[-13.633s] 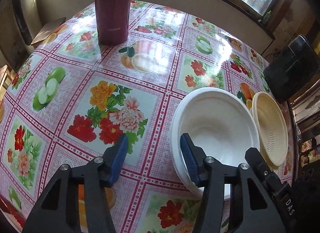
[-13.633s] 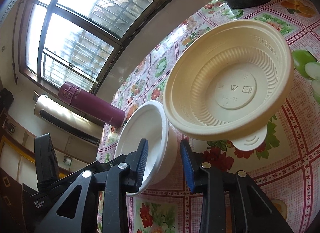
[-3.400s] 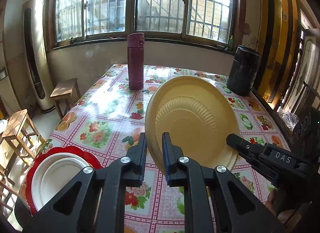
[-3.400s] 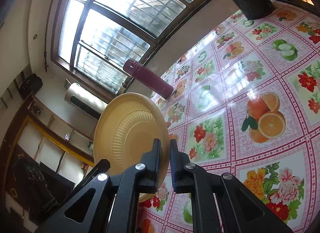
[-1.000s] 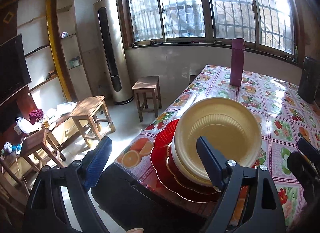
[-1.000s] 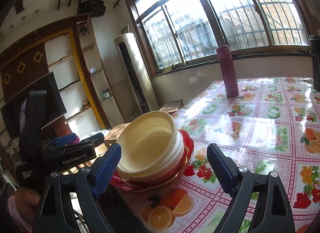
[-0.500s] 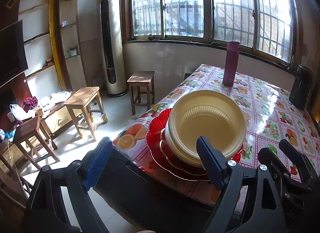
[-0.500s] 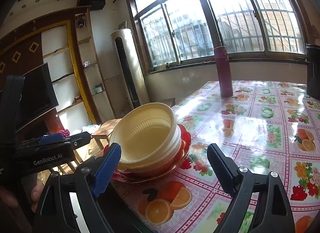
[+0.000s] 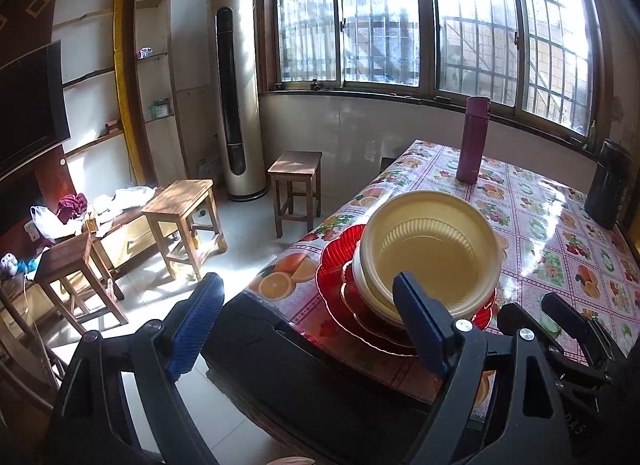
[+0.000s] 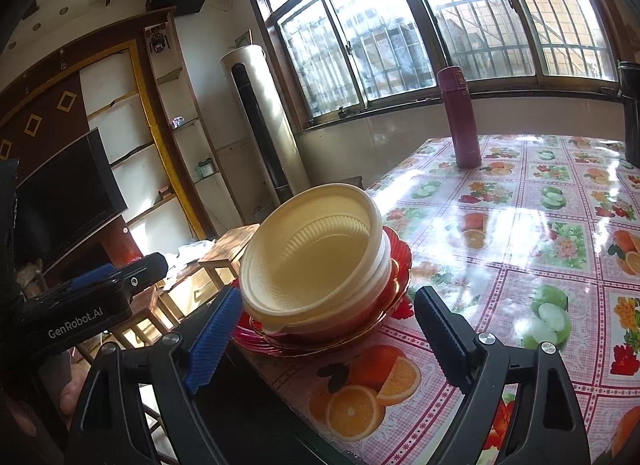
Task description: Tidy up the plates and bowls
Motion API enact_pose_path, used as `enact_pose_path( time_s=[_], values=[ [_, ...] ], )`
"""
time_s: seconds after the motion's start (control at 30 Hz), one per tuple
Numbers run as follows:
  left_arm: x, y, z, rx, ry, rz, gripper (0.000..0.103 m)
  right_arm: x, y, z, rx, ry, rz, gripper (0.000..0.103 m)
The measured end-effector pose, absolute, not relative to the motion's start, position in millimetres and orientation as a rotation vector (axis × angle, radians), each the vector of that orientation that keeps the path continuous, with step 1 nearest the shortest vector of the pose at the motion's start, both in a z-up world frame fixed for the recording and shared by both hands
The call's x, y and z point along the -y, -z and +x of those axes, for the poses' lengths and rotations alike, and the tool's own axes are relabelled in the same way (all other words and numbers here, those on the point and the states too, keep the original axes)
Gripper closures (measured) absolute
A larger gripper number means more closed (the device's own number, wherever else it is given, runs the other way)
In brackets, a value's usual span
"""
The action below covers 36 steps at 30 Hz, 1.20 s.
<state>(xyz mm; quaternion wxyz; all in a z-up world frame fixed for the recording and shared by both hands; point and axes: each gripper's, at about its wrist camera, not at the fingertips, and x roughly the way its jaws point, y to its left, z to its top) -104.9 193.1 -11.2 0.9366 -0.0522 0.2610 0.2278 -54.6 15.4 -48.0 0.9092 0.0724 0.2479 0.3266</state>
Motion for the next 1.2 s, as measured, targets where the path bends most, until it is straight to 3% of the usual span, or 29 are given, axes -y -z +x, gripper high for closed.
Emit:
enact_pose_path(
  time_s=[1.2],
  values=[
    [-200.7,13.0,-111.3,-0.574,-0.439,-0.106,0.016,-39.1,36.4,-61.7,-0.495,-0.693,0.112,0.014]
  ],
)
